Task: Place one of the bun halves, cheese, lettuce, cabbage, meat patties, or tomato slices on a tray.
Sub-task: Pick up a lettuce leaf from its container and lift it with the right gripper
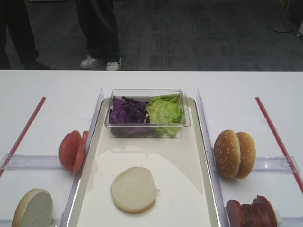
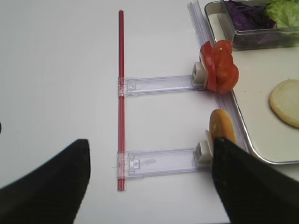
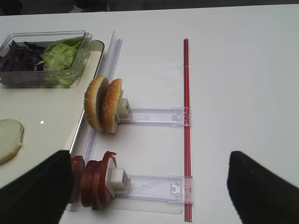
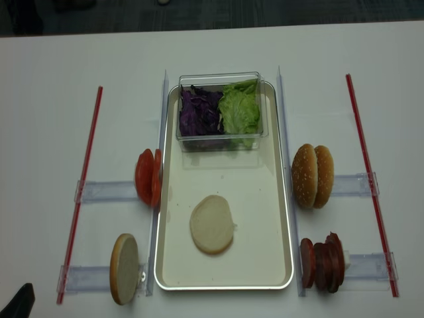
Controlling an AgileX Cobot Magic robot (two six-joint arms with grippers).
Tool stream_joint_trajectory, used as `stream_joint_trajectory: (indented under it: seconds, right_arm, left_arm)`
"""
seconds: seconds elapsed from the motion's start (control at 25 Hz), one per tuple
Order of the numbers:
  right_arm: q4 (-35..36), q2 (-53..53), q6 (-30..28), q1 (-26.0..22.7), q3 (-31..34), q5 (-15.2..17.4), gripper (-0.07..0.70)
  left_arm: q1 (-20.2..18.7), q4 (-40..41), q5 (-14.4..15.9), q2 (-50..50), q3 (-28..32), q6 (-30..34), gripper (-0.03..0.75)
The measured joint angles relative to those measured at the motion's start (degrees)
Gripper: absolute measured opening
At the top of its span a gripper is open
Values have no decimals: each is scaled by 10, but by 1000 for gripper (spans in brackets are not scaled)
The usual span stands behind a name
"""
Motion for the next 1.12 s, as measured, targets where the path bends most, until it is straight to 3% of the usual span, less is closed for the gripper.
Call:
stream_joint_trajectory:
  seconds: [1.12]
  right_arm:
    - [-3,0,-12,0,-2,-2,678]
  left_arm:
    - [0,0,0,0,0,0,515]
